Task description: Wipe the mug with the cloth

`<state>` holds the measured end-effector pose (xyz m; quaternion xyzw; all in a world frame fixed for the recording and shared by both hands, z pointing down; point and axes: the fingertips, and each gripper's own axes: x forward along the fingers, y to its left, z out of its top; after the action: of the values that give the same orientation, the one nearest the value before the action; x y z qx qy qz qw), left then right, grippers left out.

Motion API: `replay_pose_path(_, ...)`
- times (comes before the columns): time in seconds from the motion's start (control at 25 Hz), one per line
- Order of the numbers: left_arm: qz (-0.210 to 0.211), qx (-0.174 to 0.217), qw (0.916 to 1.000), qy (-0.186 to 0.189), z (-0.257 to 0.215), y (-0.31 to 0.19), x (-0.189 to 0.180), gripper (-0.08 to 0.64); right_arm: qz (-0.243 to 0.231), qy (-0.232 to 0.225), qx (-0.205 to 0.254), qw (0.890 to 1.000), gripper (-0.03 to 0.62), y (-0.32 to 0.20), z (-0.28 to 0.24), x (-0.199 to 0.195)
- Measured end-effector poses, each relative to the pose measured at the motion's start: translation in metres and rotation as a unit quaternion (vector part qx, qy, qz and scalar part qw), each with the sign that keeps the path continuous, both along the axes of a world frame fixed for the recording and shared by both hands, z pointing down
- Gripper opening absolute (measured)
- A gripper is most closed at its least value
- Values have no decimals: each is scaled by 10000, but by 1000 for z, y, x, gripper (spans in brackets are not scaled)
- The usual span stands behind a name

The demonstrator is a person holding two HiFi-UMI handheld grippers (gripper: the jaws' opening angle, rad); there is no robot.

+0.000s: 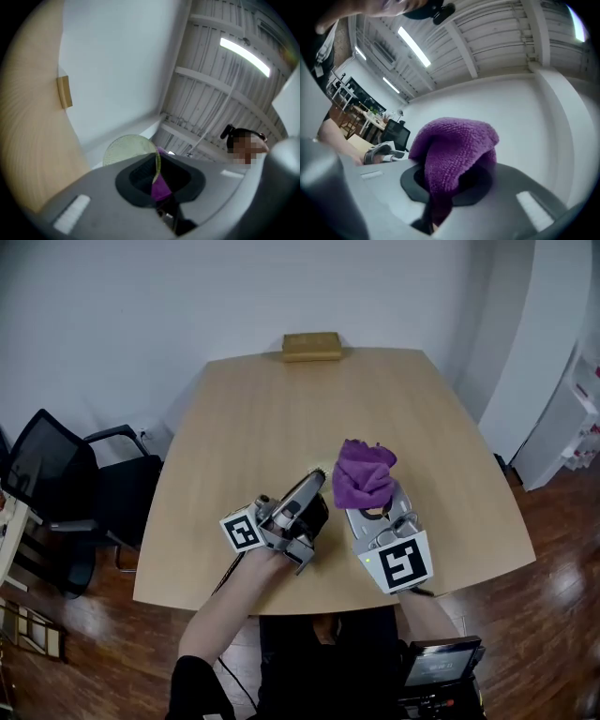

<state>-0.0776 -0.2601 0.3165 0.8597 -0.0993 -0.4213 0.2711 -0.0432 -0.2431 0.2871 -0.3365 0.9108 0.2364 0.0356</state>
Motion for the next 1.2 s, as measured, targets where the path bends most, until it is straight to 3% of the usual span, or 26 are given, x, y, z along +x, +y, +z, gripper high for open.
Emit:
replay_pose_path(0.08,66,-4,10000,18,-1,1,1,51,-274,135,-21,9995,40,9,10,-16)
replay_pose_path(0.24,87,106,9990,416,-11,3,-13,48,-1563,173,-627,9856,35,37,30,-36)
replay_pose_path(0.32,63,216,9977,634,-17,6,-20,48,-1713,369,-799,9813,35,41,42,-33)
replay_pose_path(0.36,67,254,9969,744,-19,7,-23,48,-1560,232,-839,9839,35,35,42,-25)
replay_pose_path(0.44,91,311,9944,1010,-25,8,-29,48,-1007,-541,-984,9886,37,10,28,10)
replay_pose_path(0.48,91,342,9930,1130,-27,9,-32,48,-736,-1114,-1089,9850,37,-3,17,32)
replay_pose_path(0.56,71,413,9910,1273,-31,11,-38,48,-447,-2228,-1261,9657,37,-19,-7,66)
replay_pose_path(0.64,83,499,9904,1286,-34,15,-38,48,-517,-2727,-1277,9522,37,-21,-23,70)
replay_pose_path(0.72,148,584,9902,1262,-36,19,-32,46,-721,-2591,-1187,9558,37,-13,-27,49)
replay_pose_path(0.88,196,694,9903,1189,-36,23,-28,54,-944,-1818,-903,9746,37,8,-13,6)
replay_pose_path(1.0,165,801,9920,958,-35,25,-24,55,-1311,-694,-763,9860,35,33,8,-28)
replay_pose_path(1.08,140,954,9919,825,-37,29,-22,51,-1522,68,-598,9865,35,45,21,-41)
replay_pose_path(1.16,131,1043,9911,818,-39,32,-21,48,-1459,175,-376,9884,35,49,16,-32)
replay_pose_path(1.2,133,1053,9906,858,-41,33,-22,48,-1300,-142,-356,9908,35,46,5,-21)
